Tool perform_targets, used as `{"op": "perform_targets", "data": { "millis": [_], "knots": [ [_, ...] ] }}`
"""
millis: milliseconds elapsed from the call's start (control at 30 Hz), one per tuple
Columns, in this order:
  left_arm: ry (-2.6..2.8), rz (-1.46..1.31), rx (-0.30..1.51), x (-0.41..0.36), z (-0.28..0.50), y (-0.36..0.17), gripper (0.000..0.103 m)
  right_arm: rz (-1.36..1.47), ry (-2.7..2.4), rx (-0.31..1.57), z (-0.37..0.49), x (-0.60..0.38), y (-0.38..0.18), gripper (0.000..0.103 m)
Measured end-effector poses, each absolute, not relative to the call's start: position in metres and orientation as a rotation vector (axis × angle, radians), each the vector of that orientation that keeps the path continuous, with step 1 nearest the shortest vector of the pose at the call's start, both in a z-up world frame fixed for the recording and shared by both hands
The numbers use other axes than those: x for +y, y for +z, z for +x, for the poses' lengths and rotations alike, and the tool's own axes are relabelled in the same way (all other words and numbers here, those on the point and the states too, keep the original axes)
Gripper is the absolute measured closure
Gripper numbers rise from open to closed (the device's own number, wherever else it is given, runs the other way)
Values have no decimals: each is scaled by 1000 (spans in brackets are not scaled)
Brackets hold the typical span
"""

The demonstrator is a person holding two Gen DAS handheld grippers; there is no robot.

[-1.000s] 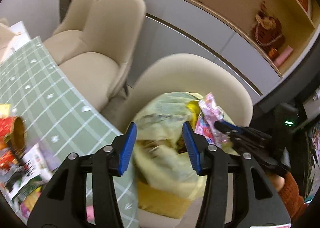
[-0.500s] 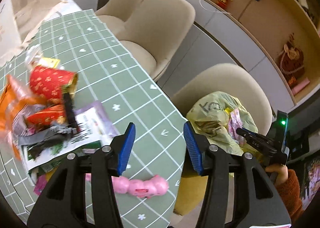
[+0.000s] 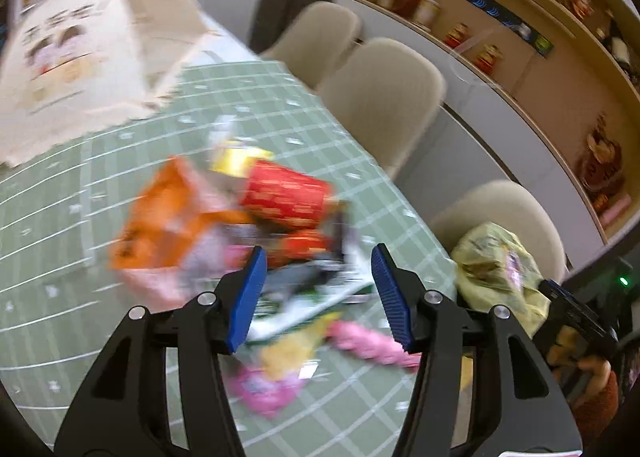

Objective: Collect trash
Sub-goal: 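Return to the table and grasp the black wrapper with the right gripper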

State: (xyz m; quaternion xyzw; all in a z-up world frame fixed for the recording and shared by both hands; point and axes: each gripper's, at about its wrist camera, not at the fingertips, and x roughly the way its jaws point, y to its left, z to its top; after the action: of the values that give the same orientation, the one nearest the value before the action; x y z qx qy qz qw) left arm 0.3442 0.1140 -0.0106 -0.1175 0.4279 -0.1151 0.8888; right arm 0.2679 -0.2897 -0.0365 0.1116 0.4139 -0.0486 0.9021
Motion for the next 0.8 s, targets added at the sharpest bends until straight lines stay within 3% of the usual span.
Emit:
{"op": "perform_targets", "data": {
  "millis": [367, 800],
  "knots": [
    [-111, -308, 841, 218, 326, -15, 51, 176, 74, 807, 257, -177, -5, 59],
    [-217, -229, 856, 212, 346, -47, 50, 60, 140, 832, 279, -113, -5, 59]
  ]
}}
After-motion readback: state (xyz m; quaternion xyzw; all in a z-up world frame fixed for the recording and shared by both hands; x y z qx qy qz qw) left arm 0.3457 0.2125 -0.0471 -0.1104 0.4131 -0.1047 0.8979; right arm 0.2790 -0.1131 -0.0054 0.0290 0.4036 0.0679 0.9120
